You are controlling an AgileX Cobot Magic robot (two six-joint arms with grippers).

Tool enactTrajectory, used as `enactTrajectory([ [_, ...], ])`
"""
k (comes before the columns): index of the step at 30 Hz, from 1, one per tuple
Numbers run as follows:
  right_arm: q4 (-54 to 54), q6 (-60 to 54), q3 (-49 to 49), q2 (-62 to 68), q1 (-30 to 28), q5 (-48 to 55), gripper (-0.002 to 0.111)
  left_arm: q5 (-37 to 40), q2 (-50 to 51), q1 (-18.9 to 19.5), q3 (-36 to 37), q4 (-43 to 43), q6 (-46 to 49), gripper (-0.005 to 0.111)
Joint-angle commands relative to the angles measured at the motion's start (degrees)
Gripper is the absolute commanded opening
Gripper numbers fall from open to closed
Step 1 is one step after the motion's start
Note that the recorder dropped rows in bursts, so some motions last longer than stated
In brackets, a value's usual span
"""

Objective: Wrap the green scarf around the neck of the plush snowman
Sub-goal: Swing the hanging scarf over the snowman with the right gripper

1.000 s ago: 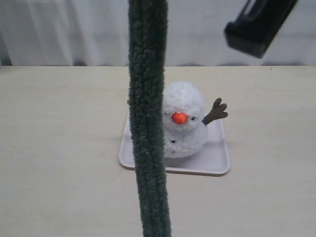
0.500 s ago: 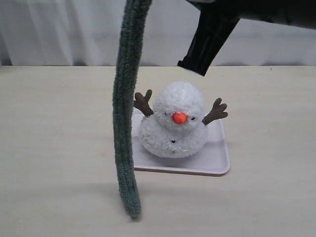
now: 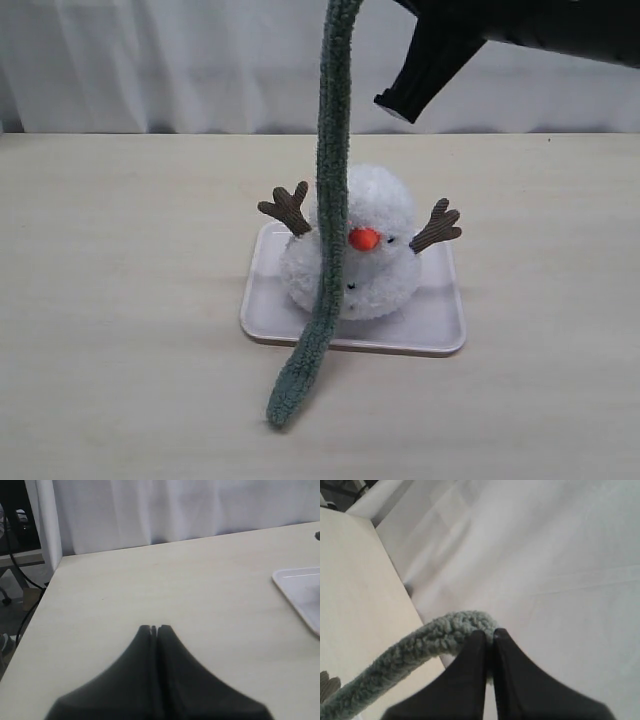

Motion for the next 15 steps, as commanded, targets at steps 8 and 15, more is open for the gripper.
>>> enactTrajectory([
  [8,0.34,-3.17,0.21,5.80,-1.32,-11.65,0.004,-0.80,-0.08,-0.44,0.13,-0.08,-0.21,0.000],
  [15,2.07,-3.46,0.21,8.20,-5.39,-12.00,0.004,-0.80,-0.08,-0.44,0.13,-0.08,-0.21,0.000],
])
